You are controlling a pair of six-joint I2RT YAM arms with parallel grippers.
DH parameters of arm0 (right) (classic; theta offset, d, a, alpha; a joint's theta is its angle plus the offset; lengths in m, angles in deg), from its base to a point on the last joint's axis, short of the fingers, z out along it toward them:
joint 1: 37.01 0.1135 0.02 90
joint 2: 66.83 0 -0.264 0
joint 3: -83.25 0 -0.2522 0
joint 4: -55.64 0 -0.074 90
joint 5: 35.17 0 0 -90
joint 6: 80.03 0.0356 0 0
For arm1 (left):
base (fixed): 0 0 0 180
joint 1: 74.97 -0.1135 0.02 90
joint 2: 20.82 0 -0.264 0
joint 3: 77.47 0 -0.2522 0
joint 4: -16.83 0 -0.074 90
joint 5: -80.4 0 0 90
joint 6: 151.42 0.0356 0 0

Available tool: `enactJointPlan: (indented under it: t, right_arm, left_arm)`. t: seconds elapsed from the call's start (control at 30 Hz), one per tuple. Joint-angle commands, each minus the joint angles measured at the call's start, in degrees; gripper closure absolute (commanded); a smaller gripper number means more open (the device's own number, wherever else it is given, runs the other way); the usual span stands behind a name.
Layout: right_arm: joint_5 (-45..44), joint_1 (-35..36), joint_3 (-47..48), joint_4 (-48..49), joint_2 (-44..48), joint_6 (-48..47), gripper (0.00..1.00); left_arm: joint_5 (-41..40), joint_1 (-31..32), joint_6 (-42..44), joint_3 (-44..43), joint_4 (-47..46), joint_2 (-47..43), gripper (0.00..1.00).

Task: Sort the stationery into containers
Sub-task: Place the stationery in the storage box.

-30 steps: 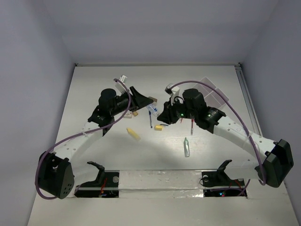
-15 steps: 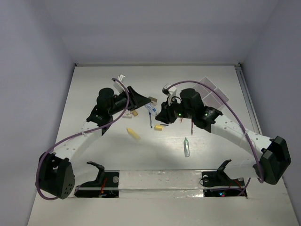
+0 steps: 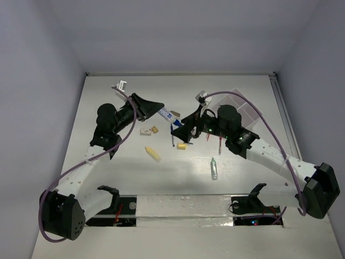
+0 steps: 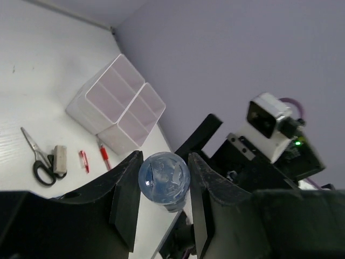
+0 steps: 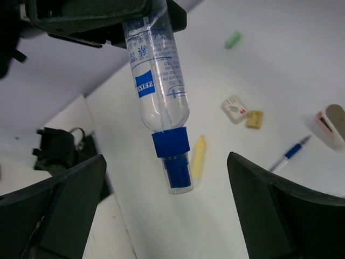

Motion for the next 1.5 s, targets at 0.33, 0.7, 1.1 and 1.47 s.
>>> enactJointPlan:
  t: [0.33, 0.7, 1.1, 1.47]
  right_arm:
    - [4.3, 2.9, -11.0, 52.4, -6.6, 26.0, 0.01]
    - [-0.9, 2.9, -8.2, 60.9, -10.9, 29.8, 0.25]
    - [0.1, 2.9, -4.5, 60.4, -12.9, 30.0, 0.49]
    - [1.0, 2.9, -3.6, 59.1, -14.8, 31.5, 0.58]
  left_arm:
    - [-9.8, -0.6, -15.3, 14.8, -31.9, -9.9, 1.00]
    - [-12.0, 0.5, -16.1, 18.3, -34.2, -13.0, 1.00]
    - [-12.2, 1.5, -16.2, 19.6, -35.0, -13.7, 1.00]
    - [-13.3, 1.6, -15.8, 19.5, -35.3, -14.6, 1.00]
